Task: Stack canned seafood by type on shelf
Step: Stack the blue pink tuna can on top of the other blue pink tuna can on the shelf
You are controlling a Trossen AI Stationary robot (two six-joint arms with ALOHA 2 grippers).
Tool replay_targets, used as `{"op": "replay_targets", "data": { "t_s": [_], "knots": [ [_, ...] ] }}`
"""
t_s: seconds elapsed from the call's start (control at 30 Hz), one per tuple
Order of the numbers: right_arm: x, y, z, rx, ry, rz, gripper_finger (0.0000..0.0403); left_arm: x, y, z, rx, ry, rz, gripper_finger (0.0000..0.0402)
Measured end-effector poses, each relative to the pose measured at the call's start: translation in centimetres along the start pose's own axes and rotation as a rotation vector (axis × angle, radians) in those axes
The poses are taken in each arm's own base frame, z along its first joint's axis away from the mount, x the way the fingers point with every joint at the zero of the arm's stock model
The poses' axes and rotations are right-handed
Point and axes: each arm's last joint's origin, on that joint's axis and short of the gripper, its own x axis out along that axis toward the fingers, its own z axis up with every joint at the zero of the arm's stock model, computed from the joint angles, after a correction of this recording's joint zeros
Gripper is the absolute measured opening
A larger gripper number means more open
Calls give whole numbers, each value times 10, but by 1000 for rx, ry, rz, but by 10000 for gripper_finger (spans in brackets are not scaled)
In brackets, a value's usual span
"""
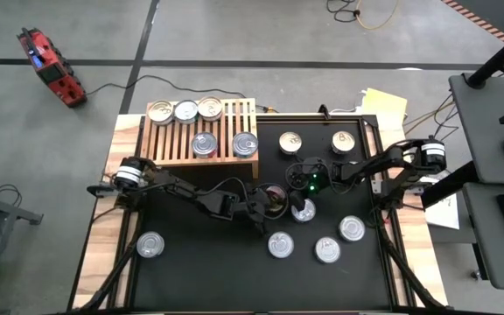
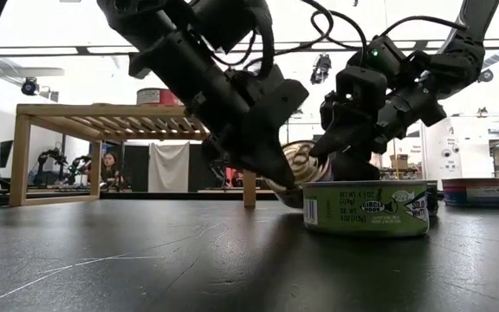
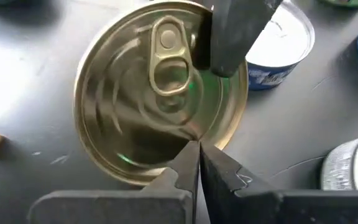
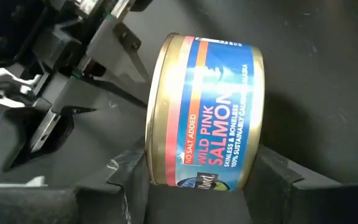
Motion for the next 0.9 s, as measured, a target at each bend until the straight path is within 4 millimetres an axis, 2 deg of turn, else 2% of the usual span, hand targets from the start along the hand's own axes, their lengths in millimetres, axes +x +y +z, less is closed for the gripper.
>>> {"op": "replay_targets", "data": {
  "t_s": [0.2,0.33,0.47,0.7,0.9],
  "knots": [
    [-17,12,3,54,19,-6,191,-19,-6,9,19,-14,-25,0],
    [-36,21,2,77,50,-34,191,-32,-8,14,33,-16,-35,0],
    [-56,34,7,76,4,-16,191,-44,-8,22,31,-30,-55,0],
    [-85,52,28,155,-140,55,191,-73,-6,41,22,-84,-105,0],
    [-96,78,63,104,-235,128,191,-108,6,53,41,-68,-89,0]
  ]
}}
